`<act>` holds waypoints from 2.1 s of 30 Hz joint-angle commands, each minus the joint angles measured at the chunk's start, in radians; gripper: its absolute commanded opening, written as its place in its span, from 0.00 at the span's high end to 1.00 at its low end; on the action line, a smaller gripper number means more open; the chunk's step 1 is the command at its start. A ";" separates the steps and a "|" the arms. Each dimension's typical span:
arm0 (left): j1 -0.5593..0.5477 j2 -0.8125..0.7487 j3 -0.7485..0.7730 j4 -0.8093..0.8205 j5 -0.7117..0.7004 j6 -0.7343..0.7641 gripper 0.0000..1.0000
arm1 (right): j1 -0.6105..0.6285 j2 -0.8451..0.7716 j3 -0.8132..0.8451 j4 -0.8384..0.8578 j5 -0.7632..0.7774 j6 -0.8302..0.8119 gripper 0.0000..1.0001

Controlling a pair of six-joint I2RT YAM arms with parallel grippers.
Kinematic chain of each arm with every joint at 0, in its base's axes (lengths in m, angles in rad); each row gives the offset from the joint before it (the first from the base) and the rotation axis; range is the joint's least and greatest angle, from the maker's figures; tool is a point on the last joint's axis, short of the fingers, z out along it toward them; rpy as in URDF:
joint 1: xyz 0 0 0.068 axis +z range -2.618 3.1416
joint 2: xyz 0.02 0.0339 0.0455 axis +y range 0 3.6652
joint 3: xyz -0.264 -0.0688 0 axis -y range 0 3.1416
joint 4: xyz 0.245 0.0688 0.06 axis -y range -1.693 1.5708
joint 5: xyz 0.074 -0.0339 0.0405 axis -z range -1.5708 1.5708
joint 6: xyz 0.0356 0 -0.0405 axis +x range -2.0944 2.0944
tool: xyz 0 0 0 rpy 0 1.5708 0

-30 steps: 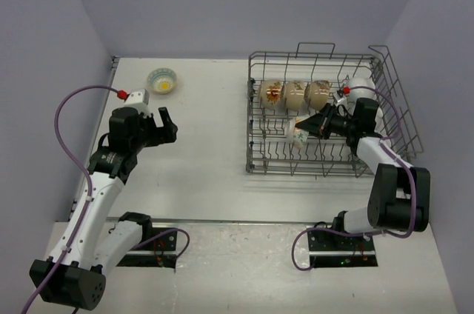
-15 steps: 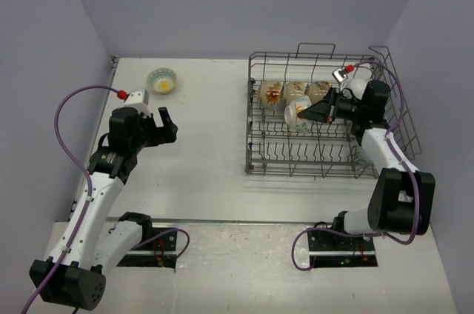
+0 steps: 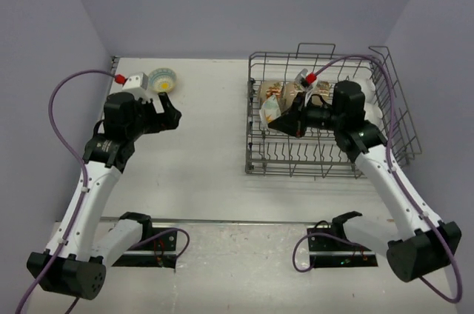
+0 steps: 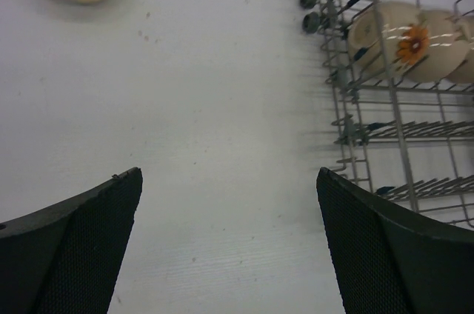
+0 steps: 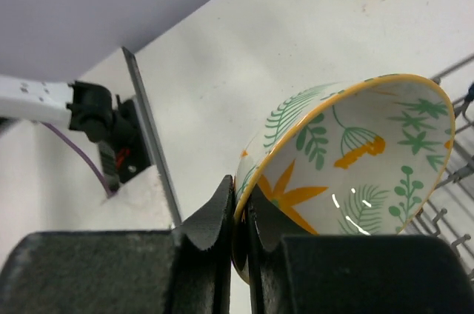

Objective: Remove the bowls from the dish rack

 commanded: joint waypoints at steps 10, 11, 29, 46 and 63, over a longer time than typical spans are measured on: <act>-0.490 0.303 0.528 -0.055 -0.145 -0.057 0.00 | 0.560 -0.076 0.092 -0.239 0.814 -0.503 1.00; -0.519 0.317 0.538 -0.058 -0.166 -0.065 0.00 | 0.583 -0.070 0.092 -0.253 0.859 -0.527 1.00; -0.726 0.549 0.611 -0.099 -0.248 -0.102 0.03 | 0.795 -0.043 0.060 -0.209 1.176 -0.653 1.00; -0.755 0.627 0.657 -0.156 -0.369 -0.096 1.00 | 0.826 -0.013 0.092 -0.223 1.319 -0.638 1.00; -0.688 0.523 0.657 -0.139 -0.527 -0.156 1.00 | 0.824 -0.216 -0.046 -0.063 1.379 -0.652 0.01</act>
